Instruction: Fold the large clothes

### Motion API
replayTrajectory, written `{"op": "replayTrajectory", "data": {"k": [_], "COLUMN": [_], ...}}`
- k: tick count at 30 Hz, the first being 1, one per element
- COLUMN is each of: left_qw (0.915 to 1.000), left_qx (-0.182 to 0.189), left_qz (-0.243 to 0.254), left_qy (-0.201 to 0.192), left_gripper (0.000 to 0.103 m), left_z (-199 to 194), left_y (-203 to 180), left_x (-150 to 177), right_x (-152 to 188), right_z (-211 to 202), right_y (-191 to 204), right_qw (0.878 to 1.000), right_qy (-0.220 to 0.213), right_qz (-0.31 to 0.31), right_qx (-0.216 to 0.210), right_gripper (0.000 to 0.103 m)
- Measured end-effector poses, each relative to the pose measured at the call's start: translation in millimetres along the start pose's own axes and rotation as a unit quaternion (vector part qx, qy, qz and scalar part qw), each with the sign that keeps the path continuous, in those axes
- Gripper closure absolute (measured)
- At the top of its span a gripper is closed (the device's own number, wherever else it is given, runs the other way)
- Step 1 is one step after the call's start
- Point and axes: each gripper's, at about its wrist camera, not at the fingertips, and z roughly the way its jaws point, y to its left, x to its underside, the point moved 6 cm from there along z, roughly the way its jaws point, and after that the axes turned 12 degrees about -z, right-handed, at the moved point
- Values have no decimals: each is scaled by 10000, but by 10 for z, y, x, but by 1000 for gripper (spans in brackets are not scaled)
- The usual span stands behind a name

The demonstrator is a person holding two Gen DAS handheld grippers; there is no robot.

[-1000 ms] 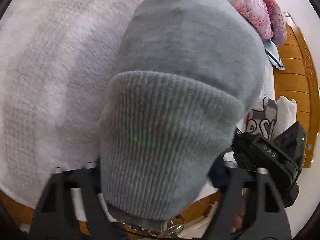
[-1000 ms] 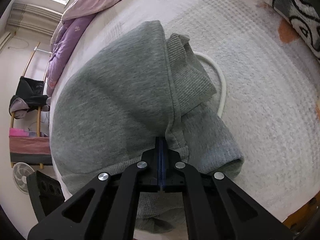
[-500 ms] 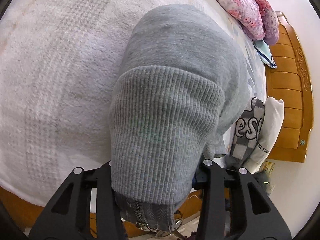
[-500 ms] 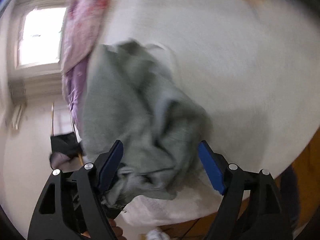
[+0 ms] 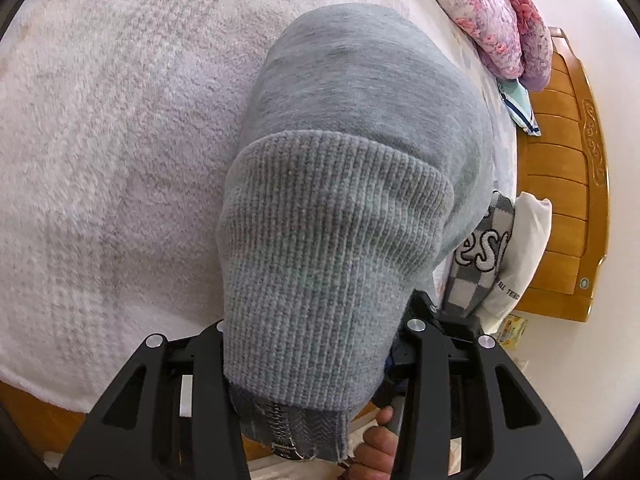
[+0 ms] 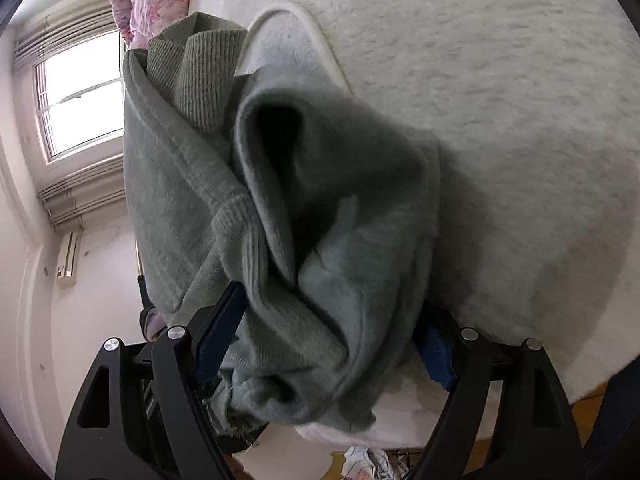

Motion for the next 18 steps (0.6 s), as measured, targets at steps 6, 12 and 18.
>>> {"op": "replayTrajectory", "data": {"k": [6, 12, 18], "left_qw": [9977, 9913, 9822], "left_qx": [-219, 18, 638], "left_qz": [602, 1054, 1258], "left_qy": [-215, -786, -1241], "left_gripper": [62, 62, 62], "left_z": [-89, -421, -613], "left_y": [-229, -769, -1615], "left_x": [102, 389, 856], "right_x": [-79, -222, -437], "right_z": [-212, -679, -1549], "right_y": [461, 1214, 1749], "right_qw": [9918, 9605, 9240], "right_qy": [-227, -478, -842], "right_qz": [-1022, -2403, -3509], "right_qx": [734, 1320, 1263], "right_gripper": [82, 84, 84]}}
